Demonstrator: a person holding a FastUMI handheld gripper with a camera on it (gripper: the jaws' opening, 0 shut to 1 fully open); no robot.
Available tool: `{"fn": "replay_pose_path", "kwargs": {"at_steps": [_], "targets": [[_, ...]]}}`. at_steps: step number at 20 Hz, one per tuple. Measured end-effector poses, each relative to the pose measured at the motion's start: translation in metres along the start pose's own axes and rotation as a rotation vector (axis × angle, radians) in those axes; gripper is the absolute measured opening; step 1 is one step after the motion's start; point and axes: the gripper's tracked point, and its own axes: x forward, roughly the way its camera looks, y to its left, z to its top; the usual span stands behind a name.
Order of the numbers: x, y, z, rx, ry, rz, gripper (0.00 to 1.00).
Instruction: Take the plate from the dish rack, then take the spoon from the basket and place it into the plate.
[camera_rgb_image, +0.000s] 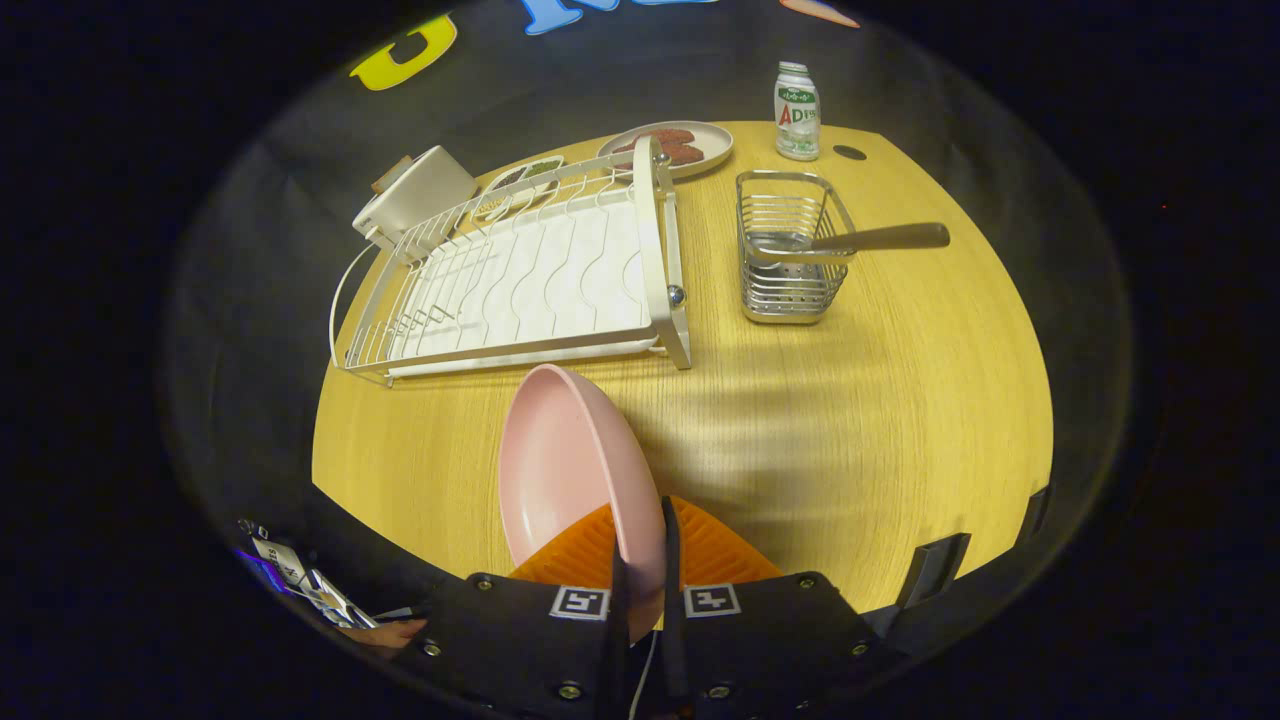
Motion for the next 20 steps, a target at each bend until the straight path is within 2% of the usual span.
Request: {"fn": "replay_pose_path", "kwargs": {"at_steps": [6,9,12,15,18,20], "targets": [[0.035,-0.004,-0.005,0.097,0.023,0.198,0.14],[0.040,-0.009,0.004,0.103,-0.017,0.240,0.14],[0.044,-0.012,0.003,0.088,-0.014,0.252,0.17],[0.046,-0.031,0.001,0.033,-0.023,0.170,0.19],[0.039,-0.038,0.005,0.028,-0.065,0.150,0.21],[0.023,-0.043,0.014,0.008,-0.139,0.123,0.21]]}}
